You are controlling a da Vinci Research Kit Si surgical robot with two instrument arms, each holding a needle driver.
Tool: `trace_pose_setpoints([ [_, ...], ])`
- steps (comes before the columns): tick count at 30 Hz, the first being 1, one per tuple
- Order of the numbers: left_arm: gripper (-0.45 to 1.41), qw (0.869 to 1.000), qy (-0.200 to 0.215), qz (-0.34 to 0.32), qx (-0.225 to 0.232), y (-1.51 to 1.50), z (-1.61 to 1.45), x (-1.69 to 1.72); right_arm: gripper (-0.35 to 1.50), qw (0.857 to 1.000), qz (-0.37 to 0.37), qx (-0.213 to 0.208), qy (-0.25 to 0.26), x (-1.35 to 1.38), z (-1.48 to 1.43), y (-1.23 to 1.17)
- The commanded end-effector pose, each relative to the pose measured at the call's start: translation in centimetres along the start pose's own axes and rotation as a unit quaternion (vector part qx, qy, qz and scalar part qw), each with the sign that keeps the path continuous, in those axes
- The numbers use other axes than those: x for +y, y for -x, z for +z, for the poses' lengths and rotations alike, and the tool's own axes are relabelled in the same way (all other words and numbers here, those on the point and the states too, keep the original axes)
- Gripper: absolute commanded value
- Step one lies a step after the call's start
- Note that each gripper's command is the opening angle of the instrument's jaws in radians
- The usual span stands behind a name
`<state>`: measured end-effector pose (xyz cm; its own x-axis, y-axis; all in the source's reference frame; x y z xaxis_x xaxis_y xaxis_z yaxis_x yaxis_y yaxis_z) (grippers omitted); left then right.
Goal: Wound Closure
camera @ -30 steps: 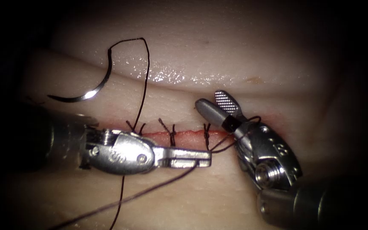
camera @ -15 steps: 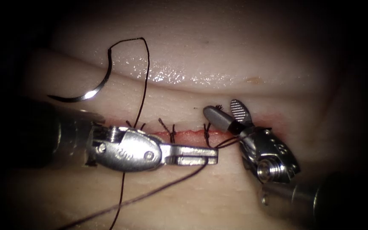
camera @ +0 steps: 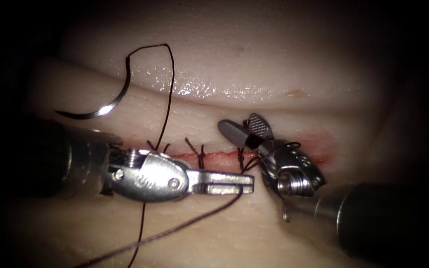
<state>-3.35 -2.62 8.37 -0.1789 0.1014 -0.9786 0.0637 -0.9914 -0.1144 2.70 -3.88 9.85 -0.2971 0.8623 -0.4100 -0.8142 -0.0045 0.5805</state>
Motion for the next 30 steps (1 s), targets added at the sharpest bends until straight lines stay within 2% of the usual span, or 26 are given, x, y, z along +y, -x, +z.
trace_pose_setpoints([
  [1,-0.45,1.0,0.0,0.0,0.001,0.04,0.06,0.03,0.91,1.0,-0.002,0.0,-0.002,-0.01,0.07,0.09],
  [7,-0.45,1.0,0.002,0.001,0.0,0.05,0.05,0.05,0.78,1.0,-0.001,-0.001,-0.002,0.0,0.09,0.07],
  [10,-0.45,1.0,0.003,0.001,0.0,0.05,0.03,0.06,0.2,1.0,0.0,0.0,0.008,0.0,0.06,0.04],
  [11,-0.45,1.0,0.003,0.001,0.0,0.05,0.03,0.06,-0.1,1.0,0.001,0.004,0.01,-0.01,0.05,0.04],
  [12,-0.45,1.0,0.003,0.001,0.0,0.05,0.03,0.06,-0.1,1.0,0.001,0.004,0.01,-0.01,0.05,0.04],
  [13,-0.45,1.0,0.003,0.001,0.0,0.05,0.03,0.06,-0.33,1.0,0.005,0.005,0.011,-0.02,0.04,0.04],
  [22,-0.45,1.0,0.004,0.001,0.001,0.06,0.01,0.05,-0.35,0.999,0.028,0.002,0.03,-0.08,-0.01,0.1],
  [30,-0.45,1.0,-0.012,-0.014,-0.015,0.17,-0.15,-0.32,-0.35,0.999,0.031,0.014,0.035,-0.1,-0.11,0.14],
])
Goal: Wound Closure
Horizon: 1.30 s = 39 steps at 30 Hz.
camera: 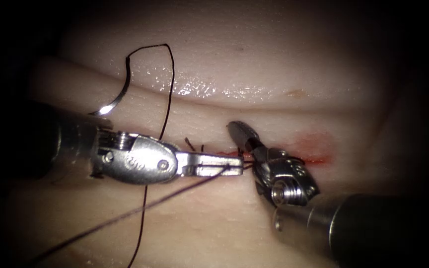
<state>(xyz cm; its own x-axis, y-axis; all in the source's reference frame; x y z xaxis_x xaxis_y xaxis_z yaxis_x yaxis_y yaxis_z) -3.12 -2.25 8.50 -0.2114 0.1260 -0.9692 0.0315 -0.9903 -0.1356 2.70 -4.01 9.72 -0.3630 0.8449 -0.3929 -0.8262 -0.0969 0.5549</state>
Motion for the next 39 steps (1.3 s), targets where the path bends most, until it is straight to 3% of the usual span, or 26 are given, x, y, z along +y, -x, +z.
trace_pose_setpoints([
  [1,-0.45,1.0,-0.004,-0.005,-0.006,0.08,0.04,-0.05,-0.35,1.0,-0.003,0.004,0.002,-0.02,0.03,0.09],
  [16,-0.45,0.994,-0.04,-0.041,-0.093,0.69,-0.34,-1.24,-0.35,0.999,-0.03,0.026,-0.016,-0.09,-0.19,0.16],
  [29,-0.45,0.989,-0.071,-0.05,-0.121,0.95,-0.41,-2.14,-0.35,0.999,-0.033,0.028,-0.019,-0.06,-0.25,0.25],
  [39,-0.45,0.986,-0.103,-0.059,-0.113,1.02,-0.44,-2.72,-0.35,0.999,-0.039,0.02,-0.019,-0.04,-0.29,0.37],
])
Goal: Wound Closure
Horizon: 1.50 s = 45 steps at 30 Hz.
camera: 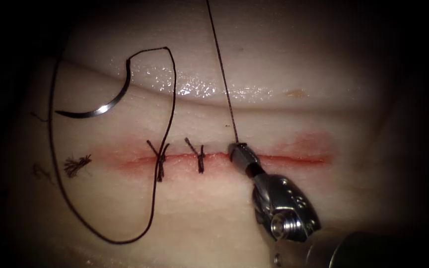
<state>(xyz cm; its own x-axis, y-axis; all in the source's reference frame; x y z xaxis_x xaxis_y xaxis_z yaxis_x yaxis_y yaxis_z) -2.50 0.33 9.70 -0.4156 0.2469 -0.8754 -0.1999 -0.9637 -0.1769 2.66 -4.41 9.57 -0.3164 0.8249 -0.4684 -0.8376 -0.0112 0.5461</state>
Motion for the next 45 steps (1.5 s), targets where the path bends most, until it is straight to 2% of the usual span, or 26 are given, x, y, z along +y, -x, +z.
trace_pose_setpoints([
  [1,-0.45,1.0,-0.003,0.0,0.0,0.03,0.1,-0.04,-0.35,1.0,0.0,-0.002,-0.001,-0.03,0.02,0.11],
  [7,-0.45,1.0,-0.012,0.016,-0.005,0.01,0.18,-0.15,-0.35,1.0,-0.001,-0.003,-0.002,-0.03,-0.03,0.14],
  [16,-0.45,0.998,-0.034,0.042,-0.016,-0.08,0.23,-0.52,-0.35,1.0,-0.004,-0.006,-0.008,-0.08,-0.2,0.27],
  [31,-0.45,0.997,-0.054,0.049,-0.025,-0.06,0.23,-0.77,-0.35,1.0,-0.006,-0.007,-0.014,-0.2,-0.47,0.38],
  [39,-0.45,0.997,-0.059,0.048,-0.027,-0.06,0.24,-0.76,-0.35,1.0,-0.005,-0.006,-0.017,-0.17,-0.42,0.36],
  [44,-0.45,0.997,-0.056,0.046,-0.025,-0.08,0.27,-0.63,-0.35,0.999,-0.011,-0.002,-0.052,-0.13,-0.37,0.29],
  [45,-0.45,0.997,-0.055,0.045,-0.023,-0.09,0.27,-0.6,-0.28,0.998,-0.014,-0.003,-0.055,-0.13,-0.37,0.28],
])
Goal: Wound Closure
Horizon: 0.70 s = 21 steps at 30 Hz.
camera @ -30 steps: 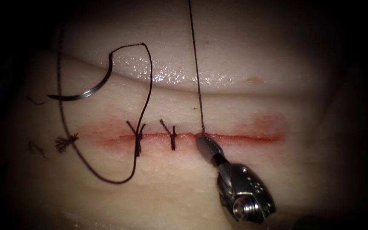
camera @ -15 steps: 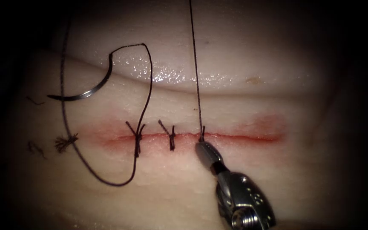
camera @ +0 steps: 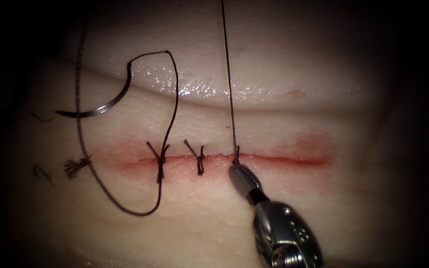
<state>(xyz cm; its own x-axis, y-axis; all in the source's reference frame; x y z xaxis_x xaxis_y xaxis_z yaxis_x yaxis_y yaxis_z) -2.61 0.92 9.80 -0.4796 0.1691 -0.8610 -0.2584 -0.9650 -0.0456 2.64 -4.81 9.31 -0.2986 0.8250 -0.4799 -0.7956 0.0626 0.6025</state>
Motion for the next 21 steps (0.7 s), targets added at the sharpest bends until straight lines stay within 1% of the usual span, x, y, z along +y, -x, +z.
trace_pose_setpoints([
  [1,-0.45,1.0,0.004,-0.001,0.005,-0.01,0.07,0.03,0.22,1.0,-0.008,-0.001,-0.006,0.0,0.07,0.06],
  [2,-0.45,1.0,0.007,-0.002,0.007,-0.03,0.06,0.05,0.89,1.0,-0.014,-0.002,-0.007,0.01,0.07,0.05],
  [3,-0.45,1.0,0.012,-0.005,0.011,-0.08,0.03,0.11,1.25,0.999,-0.025,-0.005,-0.032,0.02,0.06,0.01],
  [4,-0.45,1.0,0.019,-0.01,0.016,-0.15,-0.02,0.16,1.38,0.998,-0.026,-0.005,-0.051,0.02,0.04,-0.05],
  [7,-0.45,0.999,0.029,-0.017,0.024,-0.23,-0.09,0.19,1.43,0.997,-0.028,-0.012,-0.067,0.0,0.0,-0.12],
  [10,-0.45,0.998,0.043,-0.031,0.043,-0.4,-0.28,0.26,1.45,0.995,-0.045,-0.024,-0.086,-0.07,-0.09,-0.3],
  [11,-0.45,0.996,0.054,-0.037,0.055,-0.51,-0.38,0.33,1.45,0.994,-0.044,-0.032,-0.095,-0.12,-0.12,-0.41],
  [13,-0.45,0.995,0.061,-0.043,0.06,-0.6,-0.47,0.38,1.45,0.993,-0.049,-0.036,-0.1,-0.15,-0.15,-0.51],
  [15,-0.45,0.994,0.068,-0.05,0.064,-0.71,-0.57,0.45,1.4,0.992,-0.066,-0.041,-0.097,-0.18,-0.15,-0.63],
  [16,-0.45,0.994,0.071,-0.053,0.065,-0.76,-0.61,0.48,1.37,0.991,-0.074,-0.049,-0.097,-0.19,-0.13,-0.67],
  [17,-0.45,0.993,0.073,-0.061,0.074,-0.94,-0.73,0.55,1.35,0.987,-0.099,-0.08,-0.102,-0.16,-0.01,-0.76],
  [18,-0.45,0.993,0.073,-0.061,0.074,-0.94,-0.73,0.55,1.35,0.987,-0.099,-0.08,-0.102,-0.16,-0.01,-0.76],
  [19,-0.45,0.992,0.072,-0.062,0.077,-0.99,-0.76,0.56,1.33,0.984,-0.112,-0.09,-0.104,-0.14,0.04,-0.78],
  [21,-0.45,0.991,0.079,-0.064,0.085,-1.19,-0.87,0.63,1.3,0.978,-0.146,-0.104,-0.105,-0.03,0.22,-0.8],
])
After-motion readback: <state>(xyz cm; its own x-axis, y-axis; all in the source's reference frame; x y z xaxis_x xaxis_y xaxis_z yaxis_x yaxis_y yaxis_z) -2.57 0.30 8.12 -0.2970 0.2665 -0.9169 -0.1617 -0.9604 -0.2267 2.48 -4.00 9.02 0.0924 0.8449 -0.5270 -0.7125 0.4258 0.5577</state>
